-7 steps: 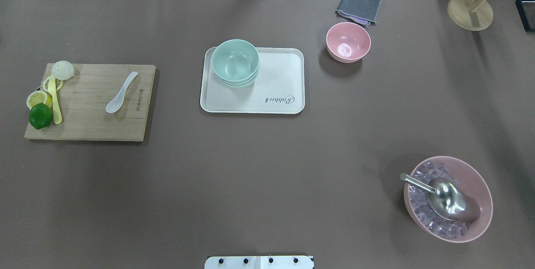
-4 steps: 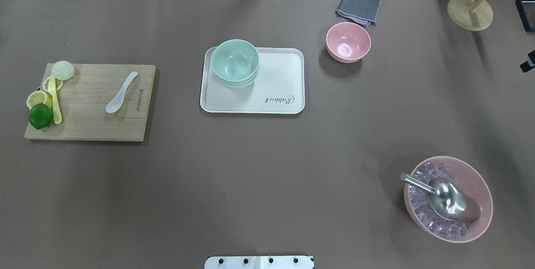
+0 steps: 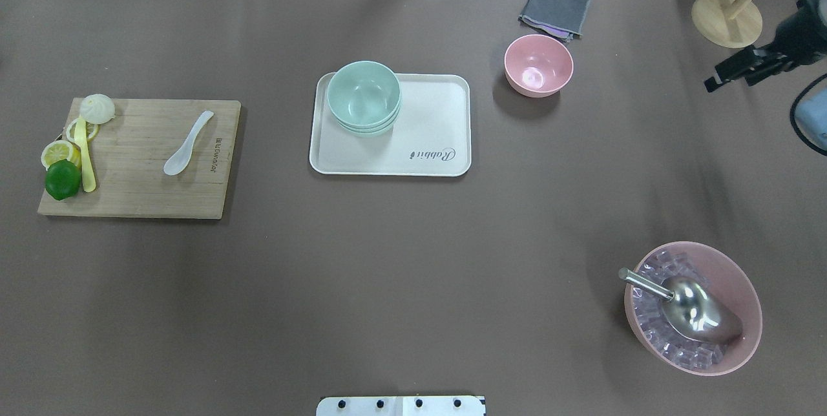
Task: Stack pink bowl on green and place spoon
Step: 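Reach the right gripper to the pink bowl and grasp its rim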
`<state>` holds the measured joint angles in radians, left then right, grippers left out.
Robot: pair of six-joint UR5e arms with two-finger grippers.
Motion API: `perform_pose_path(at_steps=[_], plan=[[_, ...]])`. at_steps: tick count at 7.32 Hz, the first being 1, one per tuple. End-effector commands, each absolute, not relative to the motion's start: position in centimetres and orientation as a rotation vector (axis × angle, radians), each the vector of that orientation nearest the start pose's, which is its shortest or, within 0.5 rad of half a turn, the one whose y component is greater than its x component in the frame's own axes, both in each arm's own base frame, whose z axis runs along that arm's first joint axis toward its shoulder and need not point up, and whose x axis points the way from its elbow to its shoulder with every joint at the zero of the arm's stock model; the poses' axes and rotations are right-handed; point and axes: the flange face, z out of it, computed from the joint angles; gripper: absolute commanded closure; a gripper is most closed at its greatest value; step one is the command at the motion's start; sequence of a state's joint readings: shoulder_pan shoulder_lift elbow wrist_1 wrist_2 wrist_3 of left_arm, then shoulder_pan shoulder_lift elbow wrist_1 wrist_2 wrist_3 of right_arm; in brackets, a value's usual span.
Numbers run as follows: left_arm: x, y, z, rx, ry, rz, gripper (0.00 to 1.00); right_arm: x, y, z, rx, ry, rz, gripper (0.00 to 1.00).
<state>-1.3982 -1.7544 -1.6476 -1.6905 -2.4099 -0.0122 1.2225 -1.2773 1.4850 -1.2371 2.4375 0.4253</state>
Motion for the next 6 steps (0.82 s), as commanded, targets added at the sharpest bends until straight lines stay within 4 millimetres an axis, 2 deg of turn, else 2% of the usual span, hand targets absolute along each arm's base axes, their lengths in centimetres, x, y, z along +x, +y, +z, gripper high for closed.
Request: perform_pose_path(at_steps=[1,2,3,4,5,6], plan=[[4.1,-57.6,50.4,0.282,0.864,0.301,0.02,-23.0,-62.9,45.0,0.106,-0.98,-0.096,0.0],[4.1,-57.6,50.4,0.281,0.864,0.302,0.02,-24.6,-64.1,43.6,0.127,-0.976,-0.113,0.0],[4.1,-57.6,50.6,0.278,0.864,0.3,0.02,-27.1,-64.1,43.4,0.146,-0.985,-0.154,0.0],[4.1,-57.6,50.5,0.278,0.864,0.3,0.02,-29.4,-65.2,43.9,0.197,-0.972,-0.176,0.0],[4.2,-57.7,50.5,0.276,0.865,0.298,0.02,-30.3,-65.5,44.7,0.185,-0.966,-0.137,0.0],[4.2,-57.8,50.5,0.273,0.865,0.293,0.02,-30.5,-65.5,44.6,0.181,-0.965,-0.104,0.0]])
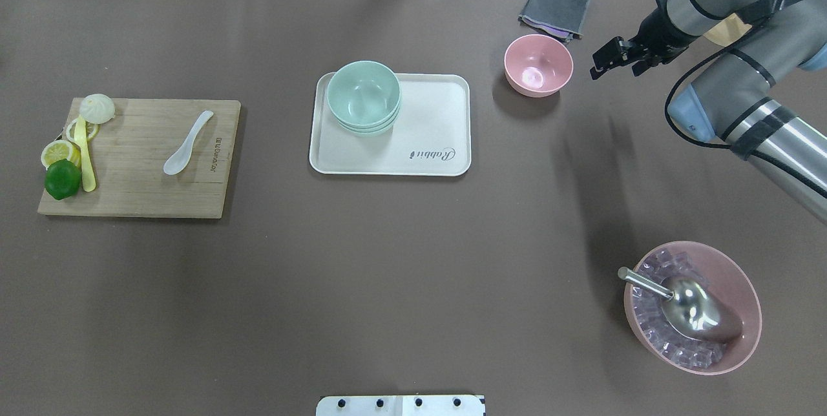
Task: Stack pink bowl on green and place spoon
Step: 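Reach the right gripper to the pink bowl and grasp its rim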
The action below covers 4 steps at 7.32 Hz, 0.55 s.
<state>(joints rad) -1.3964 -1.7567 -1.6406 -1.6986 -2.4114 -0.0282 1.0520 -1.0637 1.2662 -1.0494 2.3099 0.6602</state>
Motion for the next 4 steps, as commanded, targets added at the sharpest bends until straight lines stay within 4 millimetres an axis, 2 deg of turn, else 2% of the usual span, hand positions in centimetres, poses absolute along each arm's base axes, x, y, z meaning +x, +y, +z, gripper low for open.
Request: perform_pose_path(at_steps=[1,2,3,4], plan=[[4.2,-57.9,50.4,0.277,0.866,0.293,0.02,-31.0,-66.0,43.8,0.225,-0.937,-0.089,0.0],[4.2,-57.9,50.4,0.275,0.866,0.292,0.02,-32.4,-66.7,42.3,0.223,-0.936,-0.039,0.0],[4.2,-57.9,50.4,0.275,0.866,0.292,0.02,-34.8,-67.2,41.7,0.231,-0.93,-0.022,0.0],[4.2,-57.9,50.4,0.275,0.866,0.292,0.02,-35.8,-67.2,42.8,0.231,-0.942,-0.013,0.01]])
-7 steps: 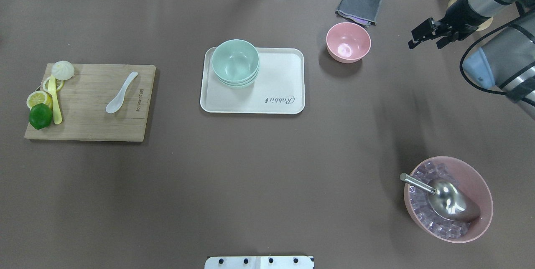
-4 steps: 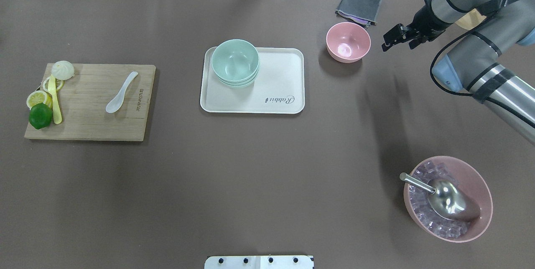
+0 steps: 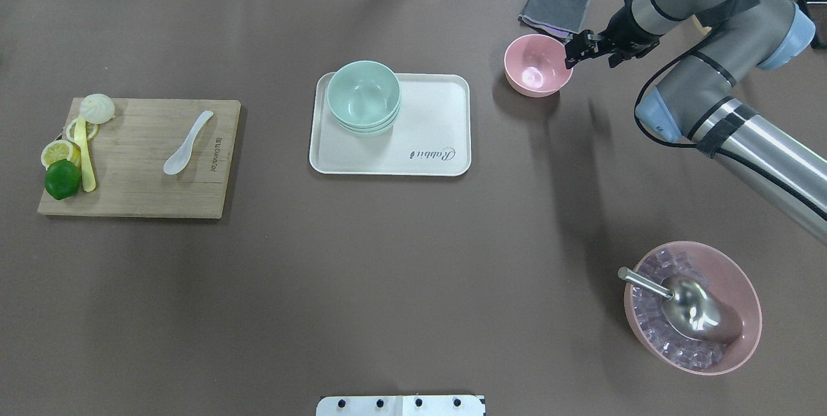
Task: Stack pink bowl on green and place spoon
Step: 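Reach the right gripper to the pink bowl and grasp its rim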
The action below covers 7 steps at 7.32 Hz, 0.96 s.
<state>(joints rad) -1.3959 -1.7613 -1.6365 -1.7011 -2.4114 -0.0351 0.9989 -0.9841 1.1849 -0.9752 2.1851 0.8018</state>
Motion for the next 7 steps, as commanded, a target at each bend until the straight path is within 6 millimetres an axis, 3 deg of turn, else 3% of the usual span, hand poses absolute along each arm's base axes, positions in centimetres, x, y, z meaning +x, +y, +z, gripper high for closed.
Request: perform_pose_path(at_steps=[1,2,3,4,6,7], plan=[[4.2,-58.0,50.4,0.275,0.866,0.292,0.02,-36.2,-67.1,43.6,0.229,-0.944,-0.015,0.02],[4.2,-58.0,50.4,0.275,0.866,0.292,0.02,-36.2,-67.1,43.5,0.195,-0.956,0.054,0.36],[4.2,-58.0,50.5,0.274,0.866,0.292,0.02,-36.8,-66.8,43.6,0.173,-0.958,0.075,0.86],[4.2,-58.0,50.4,0.274,0.866,0.291,0.02,-36.8,-66.8,43.6,0.174,-0.958,0.074,1.0],[4.3,-58.1,50.5,0.271,0.867,0.288,0.02,-36.5,-67.0,43.5,0.163,-0.96,0.09,1.0],[4.3,-58.3,50.0,0.27,0.87,0.272,0.02,-35.7,-67.8,42.2,0.161,-0.977,0.122,1.0]])
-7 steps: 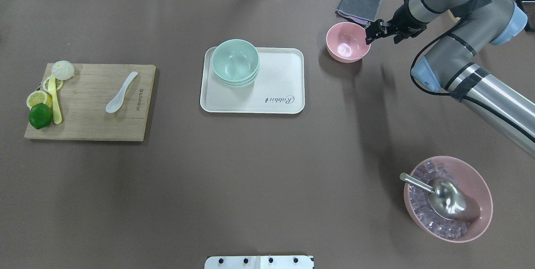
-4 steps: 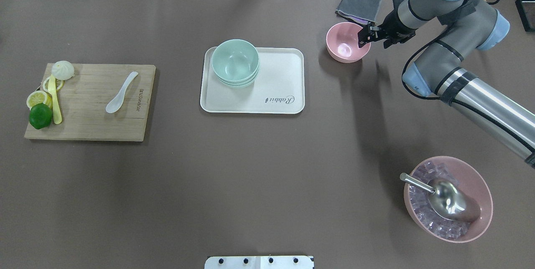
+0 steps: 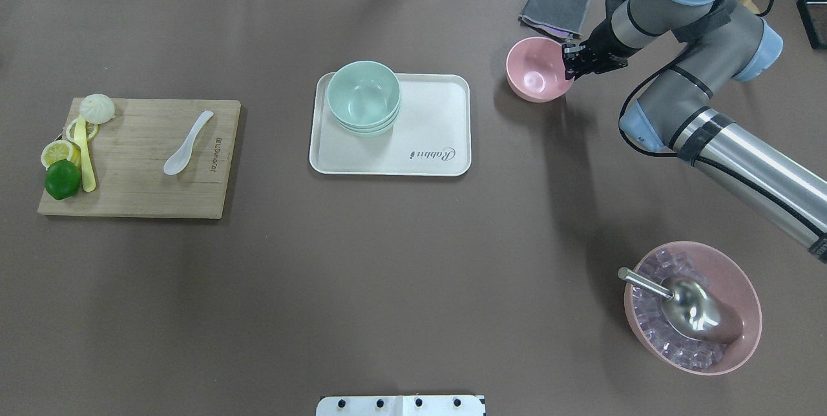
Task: Stack pink bowl on green and place spoon
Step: 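Reach the right gripper to the pink bowl and grasp its rim, then carry the pink bowl over the green bowls while left gripper reaches the spoon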
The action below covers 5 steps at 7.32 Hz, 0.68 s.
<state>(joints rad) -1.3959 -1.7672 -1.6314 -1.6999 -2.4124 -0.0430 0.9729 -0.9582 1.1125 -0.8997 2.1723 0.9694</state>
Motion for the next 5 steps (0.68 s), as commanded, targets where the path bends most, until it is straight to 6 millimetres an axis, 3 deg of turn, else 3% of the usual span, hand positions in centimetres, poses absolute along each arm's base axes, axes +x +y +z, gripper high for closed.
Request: perform_pose_path(at_steps=[1,2,3,4,5], plan=[[7.6,-59.1,46.8,0.218,0.905,0.174,0.02,-35.5,-68.5,39.9,0.132,-1.017,0.176,1.0],[15.2,-58.4,44.3,0.171,0.934,0.188,0.02,-35.7,-69.0,37.7,0.131,-1.04,0.204,1.0],[20.9,-57.8,42.8,0.184,0.926,0.16,0.02,-35.3,-69.6,36.2,0.133,-1.055,0.228,1.0],[28.6,-55.9,40.2,0.191,0.932,0.167,0.02,-34.5,-70.2,35.2,0.137,-1.067,0.238,1.0],[32.0,-55.4,38.1,0.213,0.924,0.175,0.03,-33.5,-70.6,34.4,0.117,-1.093,0.237,1.0]])
